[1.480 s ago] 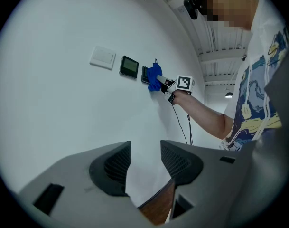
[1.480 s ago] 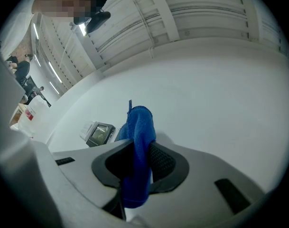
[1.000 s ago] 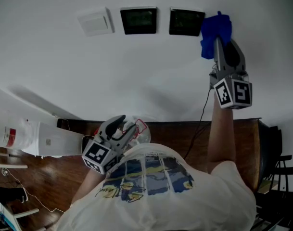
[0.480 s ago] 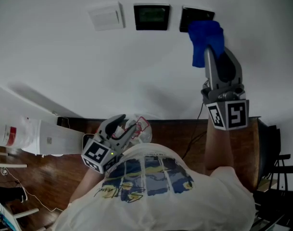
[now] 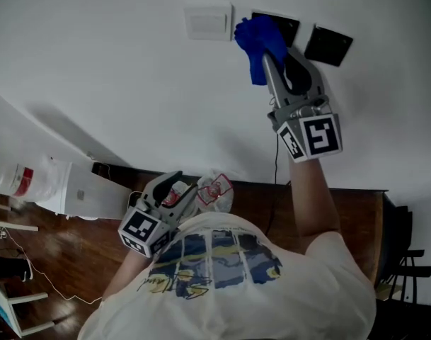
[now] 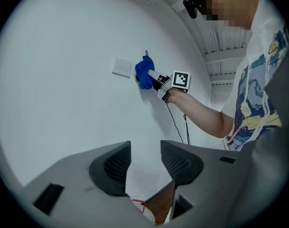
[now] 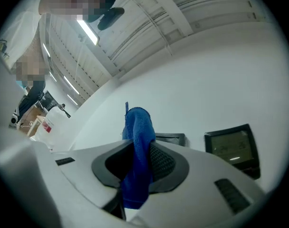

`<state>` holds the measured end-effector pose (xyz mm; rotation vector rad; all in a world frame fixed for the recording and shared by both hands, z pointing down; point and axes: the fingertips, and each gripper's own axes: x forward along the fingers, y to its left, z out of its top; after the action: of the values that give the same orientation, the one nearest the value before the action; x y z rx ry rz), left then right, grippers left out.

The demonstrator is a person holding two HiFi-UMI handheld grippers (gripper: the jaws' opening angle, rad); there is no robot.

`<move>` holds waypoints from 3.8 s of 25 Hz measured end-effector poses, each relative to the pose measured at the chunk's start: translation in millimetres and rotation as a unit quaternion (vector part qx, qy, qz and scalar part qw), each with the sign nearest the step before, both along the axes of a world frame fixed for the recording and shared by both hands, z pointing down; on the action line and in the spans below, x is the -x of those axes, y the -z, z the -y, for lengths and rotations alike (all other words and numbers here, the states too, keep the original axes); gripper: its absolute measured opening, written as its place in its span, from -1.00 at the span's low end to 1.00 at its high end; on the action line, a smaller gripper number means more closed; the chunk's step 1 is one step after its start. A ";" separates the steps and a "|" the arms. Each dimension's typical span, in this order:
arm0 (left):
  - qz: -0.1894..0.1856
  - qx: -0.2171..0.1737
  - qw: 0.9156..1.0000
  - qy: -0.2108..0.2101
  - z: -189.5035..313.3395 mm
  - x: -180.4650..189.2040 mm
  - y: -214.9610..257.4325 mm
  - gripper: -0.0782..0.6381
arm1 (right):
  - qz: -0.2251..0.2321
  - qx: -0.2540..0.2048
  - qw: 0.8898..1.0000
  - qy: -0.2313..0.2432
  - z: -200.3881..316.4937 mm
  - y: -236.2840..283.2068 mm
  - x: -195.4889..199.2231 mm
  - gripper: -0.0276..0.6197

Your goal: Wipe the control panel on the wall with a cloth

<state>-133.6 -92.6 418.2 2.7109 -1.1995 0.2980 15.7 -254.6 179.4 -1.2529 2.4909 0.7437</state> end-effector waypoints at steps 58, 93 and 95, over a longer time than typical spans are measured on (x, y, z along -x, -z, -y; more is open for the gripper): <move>-0.005 0.015 0.998 -0.059 18.2 -77.9 0.5 -0.29 | 0.034 -0.033 0.996 -0.073 -57.3 22.3 -132.6 -0.63; 0.001 0.015 0.997 -0.070 22.7 -72.7 -7.6 -0.29 | 0.049 0.003 0.990 -0.132 11.1 9.9 -166.4 -0.62; 0.000 0.015 0.997 -0.072 25.6 -83.9 -7.0 -0.29 | 0.052 0.005 0.989 -0.140 12.4 7.7 -184.2 -0.62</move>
<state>-49.7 -118.2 425.3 2.7751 -0.9936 0.3320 199.9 -267.0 171.8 -1.6228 2.2665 0.7081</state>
